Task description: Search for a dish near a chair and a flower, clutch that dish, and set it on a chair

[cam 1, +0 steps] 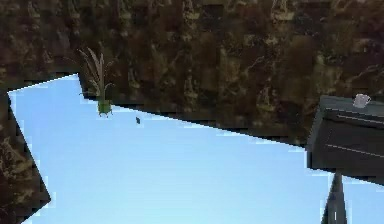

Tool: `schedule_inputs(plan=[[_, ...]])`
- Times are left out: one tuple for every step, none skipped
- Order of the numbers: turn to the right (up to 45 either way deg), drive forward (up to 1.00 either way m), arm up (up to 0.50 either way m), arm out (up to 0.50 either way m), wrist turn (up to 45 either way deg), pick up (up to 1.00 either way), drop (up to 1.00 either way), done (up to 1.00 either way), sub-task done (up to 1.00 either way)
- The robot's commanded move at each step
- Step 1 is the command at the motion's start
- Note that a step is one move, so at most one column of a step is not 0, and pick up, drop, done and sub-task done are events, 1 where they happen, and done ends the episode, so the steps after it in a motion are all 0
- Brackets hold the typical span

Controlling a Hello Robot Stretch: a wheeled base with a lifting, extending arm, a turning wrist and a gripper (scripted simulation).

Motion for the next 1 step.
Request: schedule_inputs(plan=[[-36.0, 0.00, 0.00, 0.00, 0.0, 0.00, 0.00, 0.00, 0.00]])
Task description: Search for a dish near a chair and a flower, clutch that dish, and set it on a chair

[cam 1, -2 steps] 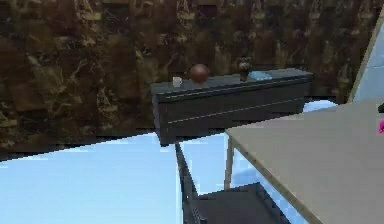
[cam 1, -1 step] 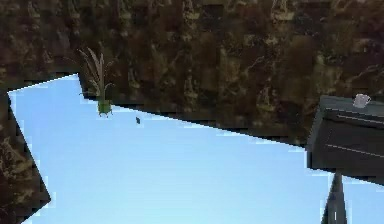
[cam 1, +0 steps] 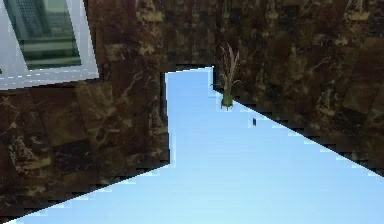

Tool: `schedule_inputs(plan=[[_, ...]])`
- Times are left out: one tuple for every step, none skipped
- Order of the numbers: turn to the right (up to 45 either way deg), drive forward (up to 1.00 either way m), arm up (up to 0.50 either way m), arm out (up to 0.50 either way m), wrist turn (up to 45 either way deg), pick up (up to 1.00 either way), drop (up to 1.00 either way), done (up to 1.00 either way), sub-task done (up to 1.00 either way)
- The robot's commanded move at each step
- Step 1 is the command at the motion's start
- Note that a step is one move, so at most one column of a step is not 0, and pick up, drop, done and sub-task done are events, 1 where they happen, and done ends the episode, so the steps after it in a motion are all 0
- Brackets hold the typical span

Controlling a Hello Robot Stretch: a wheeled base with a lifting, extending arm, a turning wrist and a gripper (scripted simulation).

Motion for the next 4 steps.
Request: schedule_inputs(plan=[[0.0, 0.00, 0.00, 0.46, 0.0, 0.00, 0.00, 0.00, 0.00], [0.0, 0.00, 0.00, 0.00, 45.0, 0.00, 0.00, 0.00, 0.00], [0.0, 0.00, 0.00, 0.00, 45.0, 0.00, 0.00, 0.00, 0.00], [0.0, 0.00, 0.00, 0.00, 45.0, 0.00, 0.00, 0.00, 0.00]])
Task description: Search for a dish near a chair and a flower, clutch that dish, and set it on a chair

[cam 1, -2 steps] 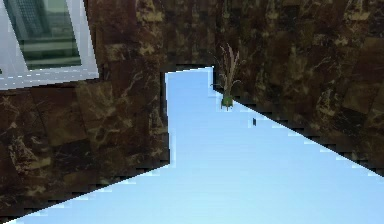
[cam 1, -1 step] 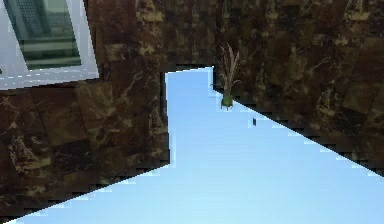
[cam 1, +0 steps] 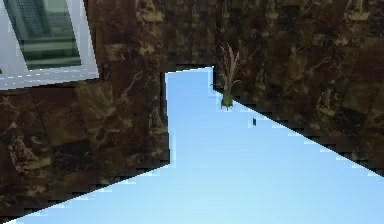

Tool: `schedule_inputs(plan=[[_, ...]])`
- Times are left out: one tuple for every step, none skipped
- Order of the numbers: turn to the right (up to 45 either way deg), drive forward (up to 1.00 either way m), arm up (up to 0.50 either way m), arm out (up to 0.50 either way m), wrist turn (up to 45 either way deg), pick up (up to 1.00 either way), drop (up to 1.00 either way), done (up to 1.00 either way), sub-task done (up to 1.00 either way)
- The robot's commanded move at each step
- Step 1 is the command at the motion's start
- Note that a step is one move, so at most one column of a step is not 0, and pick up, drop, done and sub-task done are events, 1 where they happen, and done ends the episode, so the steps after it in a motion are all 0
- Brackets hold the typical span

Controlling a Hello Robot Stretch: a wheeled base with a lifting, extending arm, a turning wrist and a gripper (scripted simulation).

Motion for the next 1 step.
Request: schedule_inputs(plan=[[0.0, 0.00, 0.00, 0.00, 15.0, 0.00, 0.00, 0.00, 0.00]])
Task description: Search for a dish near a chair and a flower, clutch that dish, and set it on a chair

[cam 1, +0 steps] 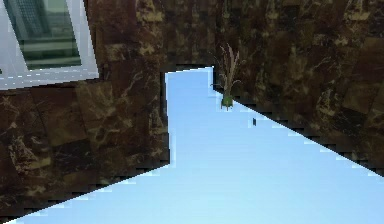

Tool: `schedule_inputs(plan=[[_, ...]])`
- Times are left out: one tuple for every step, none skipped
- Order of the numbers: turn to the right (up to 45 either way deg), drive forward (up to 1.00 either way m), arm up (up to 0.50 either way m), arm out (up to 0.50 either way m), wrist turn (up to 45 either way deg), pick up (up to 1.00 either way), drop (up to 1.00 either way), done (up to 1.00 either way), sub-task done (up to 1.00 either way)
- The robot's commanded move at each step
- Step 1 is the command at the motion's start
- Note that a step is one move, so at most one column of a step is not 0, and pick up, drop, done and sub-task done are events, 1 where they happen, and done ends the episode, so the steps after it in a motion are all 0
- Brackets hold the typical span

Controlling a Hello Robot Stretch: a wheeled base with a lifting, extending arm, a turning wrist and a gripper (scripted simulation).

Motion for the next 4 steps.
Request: schedule_inputs(plan=[[0.0, 0.00, -0.34, 0.00, 0.0, 0.00, 0.00, 0.00, 0.00], [0.0, 0.00, -0.32, 0.00, 0.0, 0.00, 0.00, 0.00, 0.00], [0.0, 0.00, 0.00, 0.00, 0.0, 0.00, 1.00, 0.00, 0.00], [0.0, 0.00, 0.10, 0.00, 0.0, 0.00, 0.00, 0.00, 0.00]])
